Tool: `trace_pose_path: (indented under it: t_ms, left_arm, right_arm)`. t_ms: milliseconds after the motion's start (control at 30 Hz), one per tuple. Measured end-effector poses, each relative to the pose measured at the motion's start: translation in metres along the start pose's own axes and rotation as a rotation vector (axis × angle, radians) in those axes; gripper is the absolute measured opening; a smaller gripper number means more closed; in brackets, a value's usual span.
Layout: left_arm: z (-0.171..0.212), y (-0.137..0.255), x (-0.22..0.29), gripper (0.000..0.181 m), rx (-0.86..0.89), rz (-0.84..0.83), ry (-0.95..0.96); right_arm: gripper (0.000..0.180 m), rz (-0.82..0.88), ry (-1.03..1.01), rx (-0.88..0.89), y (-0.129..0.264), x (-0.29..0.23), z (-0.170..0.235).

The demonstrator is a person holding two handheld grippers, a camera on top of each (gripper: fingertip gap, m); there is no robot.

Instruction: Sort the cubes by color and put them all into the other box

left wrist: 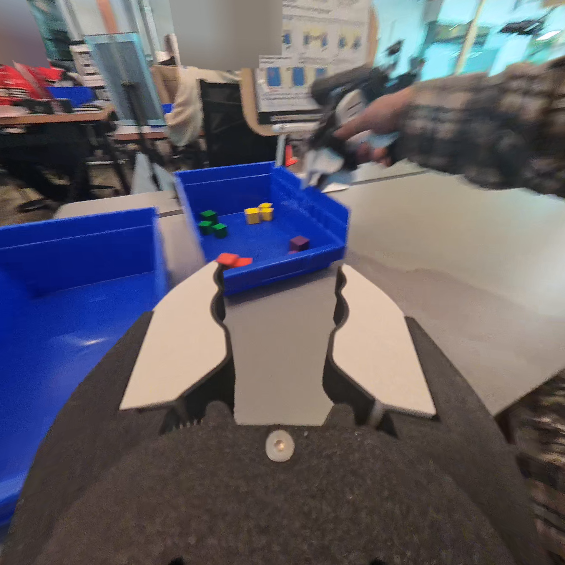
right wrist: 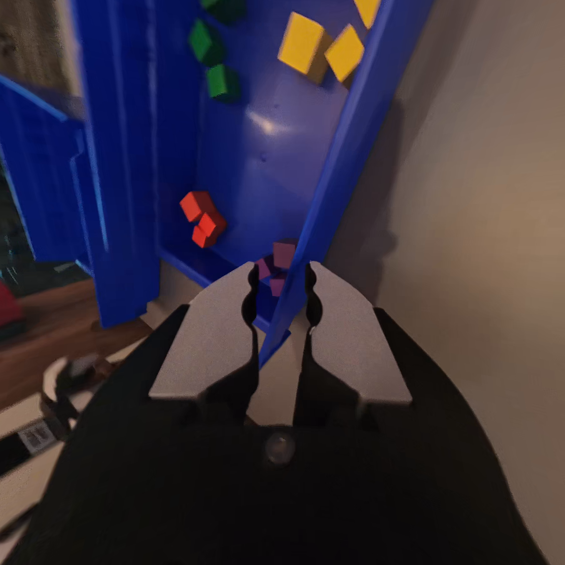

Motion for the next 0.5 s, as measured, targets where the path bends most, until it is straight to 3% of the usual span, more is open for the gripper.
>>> trace_pose_path:
  t_ms: [100, 233, 300, 500]
  left_arm:
    - [-0.003, 0.016, -0.037, 0.082, -0.090, -0.190, -0.084]
    - [0.003, 0.020, -0.067, 0.099, -0.265, -0.307, -0.159]
    - [0.012, 0.014, -0.075, 0.102, -0.356, -0.324, -0.182]
    - [0.049, -0.014, -0.090, 0.093, -0.593, -0.326, -0.156]
  right_arm:
    - [0.033, -0.064, 0.269, 0.162, 0.045, -0.001, 0.022]
    - [0.068, -0.117, 0.596, 0.405, 0.091, 0.027, 0.078]
    - [0.073, -0.164, 0.701, 0.487, 0.102, 0.048, 0.111]
    - [0.072, -0.387, 0.646, 0.521, 0.104, 0.106, 0.188]
Point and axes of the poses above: each gripper's, where its closed fingertips meet, y back along the fingers, z out of its underside, x = y × z across the jaws, the point moved 5 cm from there along y, back along the fingers, and after that the axes turned 1 degree about x, right-handed, at the moved point
